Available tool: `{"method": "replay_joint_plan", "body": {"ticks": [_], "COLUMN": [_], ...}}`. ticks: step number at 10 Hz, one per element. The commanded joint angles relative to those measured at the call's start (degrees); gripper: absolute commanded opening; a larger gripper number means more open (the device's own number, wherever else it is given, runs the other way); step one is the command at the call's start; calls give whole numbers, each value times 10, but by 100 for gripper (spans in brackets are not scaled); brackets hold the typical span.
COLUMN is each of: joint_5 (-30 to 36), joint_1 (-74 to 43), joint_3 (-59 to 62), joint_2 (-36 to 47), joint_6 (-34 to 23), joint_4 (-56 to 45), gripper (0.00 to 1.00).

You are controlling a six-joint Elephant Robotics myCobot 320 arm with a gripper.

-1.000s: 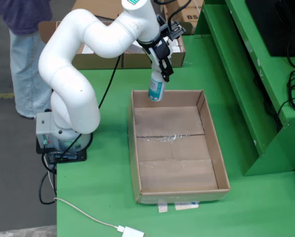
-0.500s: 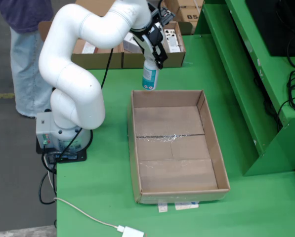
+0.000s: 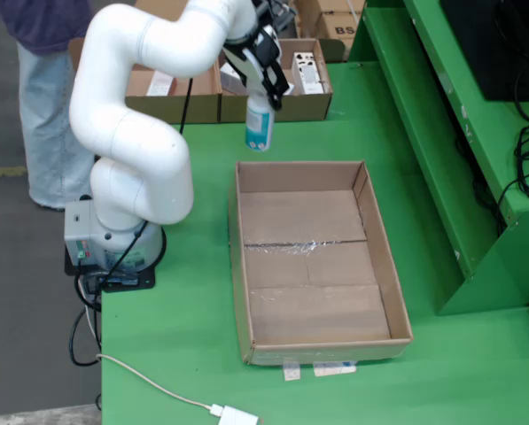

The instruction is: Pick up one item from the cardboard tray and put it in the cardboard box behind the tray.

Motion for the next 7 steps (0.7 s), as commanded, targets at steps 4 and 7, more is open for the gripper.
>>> {"method": "replay_joint_plan", "body": {"ticks": [4,7], "joint_5": [-33,-45], "joint_1": [165,241], "joint_3": [178,289], "joint_2": [-97,-171], "joint_6": [70,107], "joint_4": [-98,-157], "gripper": [0,0]}}
